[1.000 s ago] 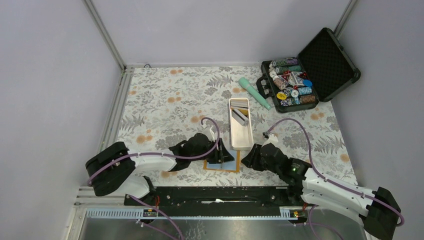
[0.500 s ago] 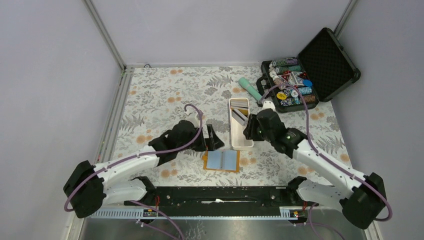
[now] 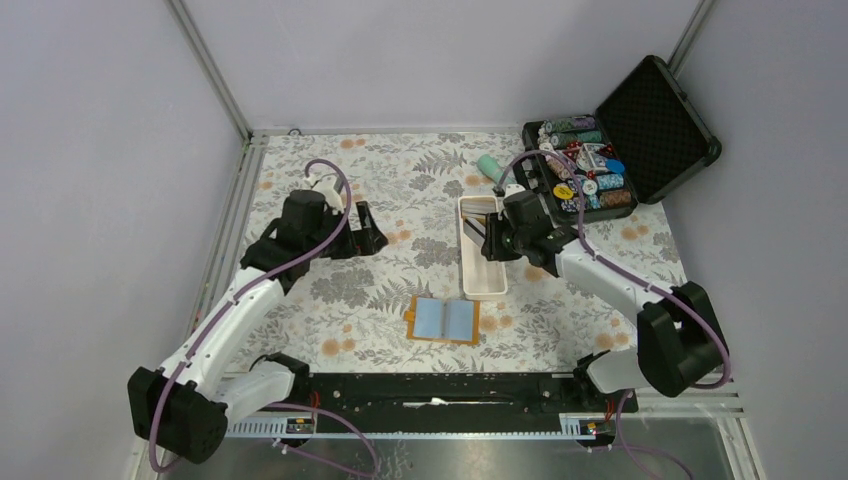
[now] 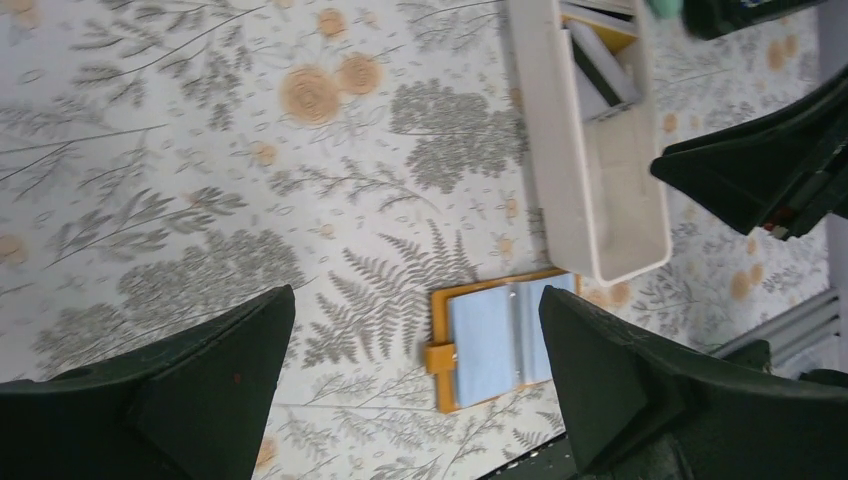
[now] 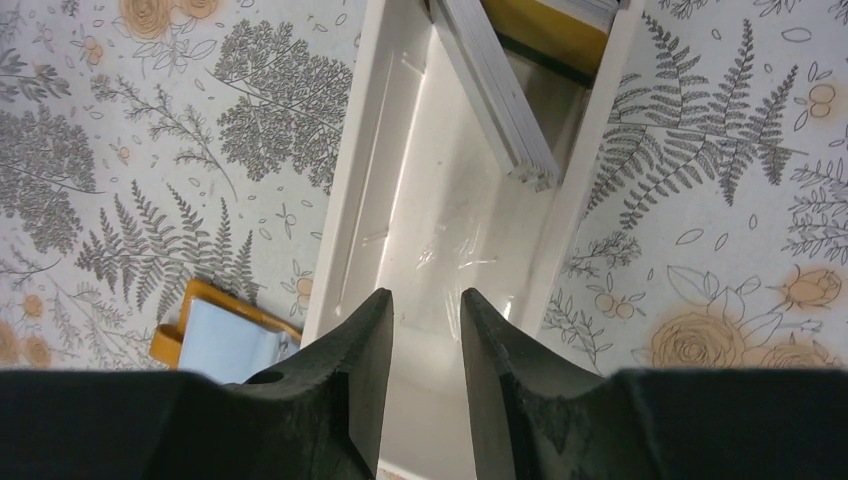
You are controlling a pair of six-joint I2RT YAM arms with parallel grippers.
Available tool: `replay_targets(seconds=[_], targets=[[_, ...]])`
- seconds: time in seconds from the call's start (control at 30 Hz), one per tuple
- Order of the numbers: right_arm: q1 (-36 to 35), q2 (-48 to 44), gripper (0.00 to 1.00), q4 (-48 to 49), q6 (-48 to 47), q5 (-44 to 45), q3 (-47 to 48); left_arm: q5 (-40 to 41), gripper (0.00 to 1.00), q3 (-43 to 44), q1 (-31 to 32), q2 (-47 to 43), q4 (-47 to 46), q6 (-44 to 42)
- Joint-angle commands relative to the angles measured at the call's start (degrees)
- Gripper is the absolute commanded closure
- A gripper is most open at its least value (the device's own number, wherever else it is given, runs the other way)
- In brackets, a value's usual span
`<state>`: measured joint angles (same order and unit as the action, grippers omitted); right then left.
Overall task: Put the credit cards into the card holder
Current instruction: Turn over the card slot in the card holder, then pick up the credit card from the storage box.
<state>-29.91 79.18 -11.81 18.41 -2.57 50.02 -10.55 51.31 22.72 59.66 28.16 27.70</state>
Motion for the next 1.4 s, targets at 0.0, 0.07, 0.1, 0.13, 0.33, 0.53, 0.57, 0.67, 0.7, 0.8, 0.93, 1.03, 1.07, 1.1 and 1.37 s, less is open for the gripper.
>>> replay_targets(seconds=[0.0,0.07,0.1,0.13,0.33,0.53,0.57,0.67,0.7,0.8,0.93,1.03,1.07,1.1,1.37], targets=[[1.0,2.6,0.62,4.9,-3.8,-0.7,2.7,-0.7,0.01,1.9,-4.0,-1.9,3.4,-5.5],[1.3,3.8,0.63,5.6,-4.5,-0.2,3.3,-0.4,0.01,1.8,-4.8,-2.5,3.4,-6.0],[1.5,4.4,0.62,5.9,-4.9,0.0,3.6,-0.1,0.01,1.8,-4.9,-2.9,3.5,-6.3],[1.6,5.0,0.63,6.1,-5.2,0.0,3.9,0.1,0.01,1.8,-5.0,-3.1,3.6,-6.5],[2.6,8.2,0.64,6.7,-7.0,0.4,5.7,0.5,0.01,1.6,-5.3,-3.4,3.6,-6.6],[3.1,10.3,0.65,7.3,-7.6,0.2,6.0,0.2,0.01,1.6,-5.6,-3.2,3.5,-6.5],[3.1,10.6,0.65,7.4,-7.6,0.3,6.1,0.1,0.01,1.6,-5.7,-3.2,3.5,-6.5],[3.3,11.4,0.66,7.8,-7.6,0.5,6.2,-0.2,0.01,1.6,-5.8,-3.1,3.4,-6.4],[3.3,11.6,0.66,7.8,-7.7,0.6,6.3,-0.3,0.01,1.6,-5.9,-3.1,3.3,-6.4],[3.3,12.4,0.66,7.8,-8.1,1.1,6.7,-0.6,0.01,1.5,-6.1,-3.0,3.3,-6.4],[3.4,13.2,0.66,7.8,-8.3,2.0,6.9,-0.7,0.01,1.5,-6.3,-3.0,3.2,-6.3],[3.5,13.5,0.66,7.8,-8.5,2.3,7.0,-0.9,0.01,1.5,-6.6,-2.9,3.2,-6.3],[3.5,13.7,0.67,7.9,-8.5,2.3,7.1,-1.0,0.01,1.5,-6.6,-2.9,3.2,-6.3],[3.5,13.8,0.67,7.8,-8.5,2.3,7.1,-1.2,0.01,1.5,-6.7,-2.9,3.2,-6.3],[3.6,13.8,0.67,7.7,-8.9,4.3,6.9,-1.6,0.01,1.3,-7.1,-3.1,3.0,-6.1]])
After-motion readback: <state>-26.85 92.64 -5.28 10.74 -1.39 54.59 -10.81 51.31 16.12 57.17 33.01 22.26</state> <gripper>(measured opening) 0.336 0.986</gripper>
